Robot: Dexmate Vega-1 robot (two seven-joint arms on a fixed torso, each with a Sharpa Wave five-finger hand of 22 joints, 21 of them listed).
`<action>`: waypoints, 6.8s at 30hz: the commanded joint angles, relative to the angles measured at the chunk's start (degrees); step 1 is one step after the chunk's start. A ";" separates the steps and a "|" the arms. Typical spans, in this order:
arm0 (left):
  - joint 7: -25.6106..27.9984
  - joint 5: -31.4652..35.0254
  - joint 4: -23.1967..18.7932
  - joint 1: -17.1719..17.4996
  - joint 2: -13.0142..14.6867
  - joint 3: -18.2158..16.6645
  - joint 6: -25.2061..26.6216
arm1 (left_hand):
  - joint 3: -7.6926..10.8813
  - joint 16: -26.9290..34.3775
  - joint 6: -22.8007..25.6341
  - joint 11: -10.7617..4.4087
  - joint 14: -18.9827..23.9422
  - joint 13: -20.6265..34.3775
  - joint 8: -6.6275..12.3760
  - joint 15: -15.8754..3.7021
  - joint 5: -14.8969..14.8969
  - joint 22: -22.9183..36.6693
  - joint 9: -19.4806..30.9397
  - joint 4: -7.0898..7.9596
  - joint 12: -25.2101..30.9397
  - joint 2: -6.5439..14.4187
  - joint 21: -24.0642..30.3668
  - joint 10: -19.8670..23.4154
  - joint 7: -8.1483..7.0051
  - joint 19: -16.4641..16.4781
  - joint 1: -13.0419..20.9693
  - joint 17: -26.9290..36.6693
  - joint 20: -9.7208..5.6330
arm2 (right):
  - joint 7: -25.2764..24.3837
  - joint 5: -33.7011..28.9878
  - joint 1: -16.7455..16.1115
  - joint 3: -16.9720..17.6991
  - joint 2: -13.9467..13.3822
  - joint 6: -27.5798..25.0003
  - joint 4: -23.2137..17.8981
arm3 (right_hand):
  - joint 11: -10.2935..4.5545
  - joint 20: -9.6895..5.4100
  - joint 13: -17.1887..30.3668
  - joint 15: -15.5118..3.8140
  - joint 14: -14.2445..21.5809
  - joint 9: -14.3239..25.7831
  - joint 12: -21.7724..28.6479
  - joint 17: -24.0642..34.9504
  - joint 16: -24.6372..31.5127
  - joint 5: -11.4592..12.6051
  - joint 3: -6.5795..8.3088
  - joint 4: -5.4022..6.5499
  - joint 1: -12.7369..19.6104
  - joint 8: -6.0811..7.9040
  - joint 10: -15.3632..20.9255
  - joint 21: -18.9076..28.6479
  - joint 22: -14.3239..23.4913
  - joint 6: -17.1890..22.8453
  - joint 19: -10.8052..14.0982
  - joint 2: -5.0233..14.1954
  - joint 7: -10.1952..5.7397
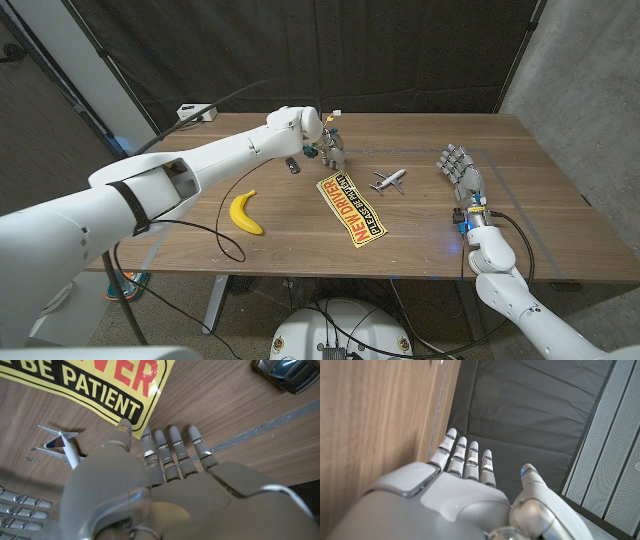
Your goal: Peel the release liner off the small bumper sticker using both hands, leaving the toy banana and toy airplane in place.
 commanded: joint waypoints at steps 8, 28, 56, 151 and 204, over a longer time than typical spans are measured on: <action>5.60 3.43 -1.85 3.82 0.63 -0.77 -1.33 | -1.23 2.43 8.36 -2.26 2.38 0.95 3.29 -1.81 0.03 -0.41 1.68 0.38 2.77 -0.89 2.09 3.15 0.61 1.95 4.20 0.32 -0.46 | -1.01 -0.70 -0.68 0.10 -0.18 -0.12 -0.94 | -0.04 0.17 0.33 0.14 0.56 0.27 0.16 -0.12 0.11 0.14 0.22 0.21 -0.45 0.08 0.51 -0.15 0.12 0.60 0.50 -0.08 0.33; 37.65 11.61 -11.00 17.62 6.20 -9.29 -8.27 | 0.05 3.68 12.51 -4.62 6.53 0.49 6.10 -4.48 -0.23 -0.59 4.36 2.04 5.37 3.43 6.83 6.22 -3.64 5.08 10.37 -1.12 -0.81 | -1.68 -1.22 -0.04 -0.34 -0.31 -1.84 -1.68 | 0.04 0.12 0.33 -0.07 1.03 0.27 0.11 -0.30 0.05 0.27 0.82 -0.24 0.19 0.16 0.81 -0.28 0.12 1.12 0.69 0.50 0.45; 74.58 27.33 -4.36 23.14 3.01 -12.70 -22.50 | -0.04 -8.79 9.69 -7.51 5.29 -5.87 10.13 -6.47 0.76 -4.28 8.34 3.74 0.99 3.38 8.38 5.54 -8.44 1.81 5.49 -10.15 -1.93 | -12.04 -10.45 -2.57 -0.61 -6.99 -14.99 -16.68 | -0.58 -0.67 0.52 -2.77 10.56 0.29 2.00 1.29 4.23 -0.55 2.79 -5.97 7.62 1.85 9.35 1.39 0.47 9.78 7.02 0.42 2.24; 74.76 39.99 -8.13 19.72 3.98 -10.32 -28.75 | -6.99 -24.67 10.09 -1.52 -19.21 -20.98 13.27 8.01 6.29 -8.87 7.31 5.53 -22.41 1.69 -3.01 -17.34 -11.45 -18.74 1.10 -19.68 5.22 | -40.14 -48.87 3.12 -9.22 -3.10 -29.74 -30.41 | -9.46 -7.37 15.46 -17.79 38.31 2.91 27.40 34.65 37.45 2.24 -2.31 -8.01 42.56 7.64 46.51 11.82 3.13 50.28 22.37 3.60 0.09; 100.01 28.32 7.26 26.41 -6.62 -18.43 -36.35 | -8.82 -23.07 12.43 -2.12 -13.11 -22.39 12.96 6.36 6.88 -8.76 3.68 4.40 -23.96 1.68 -3.64 -11.77 -11.39 -10.18 2.45 -21.55 5.23 | -45.70 -48.19 2.27 -7.65 0.69 -24.02 -25.42 | -6.04 -2.75 10.45 -11.80 28.80 2.33 16.41 26.51 28.12 -0.17 -8.53 -2.33 32.35 -1.11 25.80 17.51 3.50 29.25 16.28 -2.80 0.89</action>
